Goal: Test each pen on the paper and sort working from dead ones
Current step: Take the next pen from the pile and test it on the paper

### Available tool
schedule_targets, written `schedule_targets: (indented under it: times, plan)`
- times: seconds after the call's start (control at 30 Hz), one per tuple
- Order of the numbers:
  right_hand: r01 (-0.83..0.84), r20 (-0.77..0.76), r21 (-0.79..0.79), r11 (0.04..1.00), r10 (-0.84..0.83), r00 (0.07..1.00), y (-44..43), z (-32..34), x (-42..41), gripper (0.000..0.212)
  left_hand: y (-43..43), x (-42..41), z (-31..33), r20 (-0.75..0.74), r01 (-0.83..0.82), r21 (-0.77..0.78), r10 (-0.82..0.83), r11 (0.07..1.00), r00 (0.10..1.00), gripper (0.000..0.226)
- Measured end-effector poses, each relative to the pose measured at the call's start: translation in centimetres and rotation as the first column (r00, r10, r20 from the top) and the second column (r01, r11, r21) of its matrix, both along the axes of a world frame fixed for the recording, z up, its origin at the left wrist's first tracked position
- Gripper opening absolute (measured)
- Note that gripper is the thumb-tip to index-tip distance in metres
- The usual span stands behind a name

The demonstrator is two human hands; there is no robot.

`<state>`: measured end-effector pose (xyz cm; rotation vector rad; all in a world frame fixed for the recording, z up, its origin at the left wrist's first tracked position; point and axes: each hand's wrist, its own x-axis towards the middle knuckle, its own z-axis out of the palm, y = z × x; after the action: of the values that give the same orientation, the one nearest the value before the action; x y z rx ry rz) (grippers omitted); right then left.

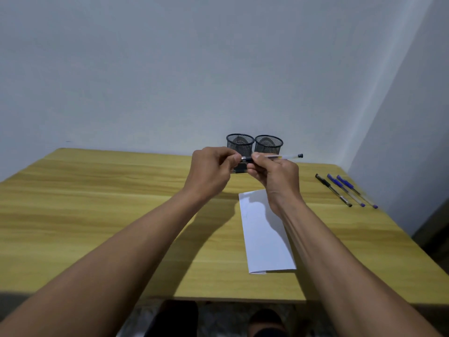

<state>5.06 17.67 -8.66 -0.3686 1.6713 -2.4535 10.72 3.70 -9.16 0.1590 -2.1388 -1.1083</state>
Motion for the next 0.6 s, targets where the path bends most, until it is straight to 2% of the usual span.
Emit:
schedule_targets:
  times: [0.13,0.27,0.37,0.47,0.53,0.6]
  plan:
    - [-0.014,-0.005,0.024,1.000,0.014,1.000,0.3,-0.6,0.0,0.011,-0.1,-0.1,-0.5,0.051,0.102,0.214,-0.115,0.972,0.992,0.016]
    - [-0.014,-0.031,0.049,0.999,0.016,0.999,0.6,-0.9,-0.4,0.012,-0.5,-0.3,-0.4,0.089,0.173,0.310,-0.210,0.935,0.974,0.019]
    - [-0.032,-0.030,0.053,0.998,0.034,0.999,0.5,-0.9,-0.5,0.012,-0.3,-0.6,-0.3,0.103,0.148,0.213,-0.173,0.966,0.980,0.018]
    - [0.035,0.030,-0.007,0.999,-0.035,0.999,1.3,-1.0,-1.5,0.011,-0.8,-0.4,-0.4,0.069,-0.011,0.005,0.011,1.000,0.998,0.013]
    - [0.078,0.032,-0.001,0.997,-0.078,0.996,2.8,-1.2,-2.6,0.009,-2.4,0.2,-1.1,0.056,-0.074,0.062,0.071,0.995,0.996,0.010]
    - [0.043,-0.036,0.086,0.995,-0.040,0.999,3.7,-1.4,-2.8,0.009,-3.6,0.6,-2.2,0.111,-0.063,0.141,0.047,0.988,0.993,0.008]
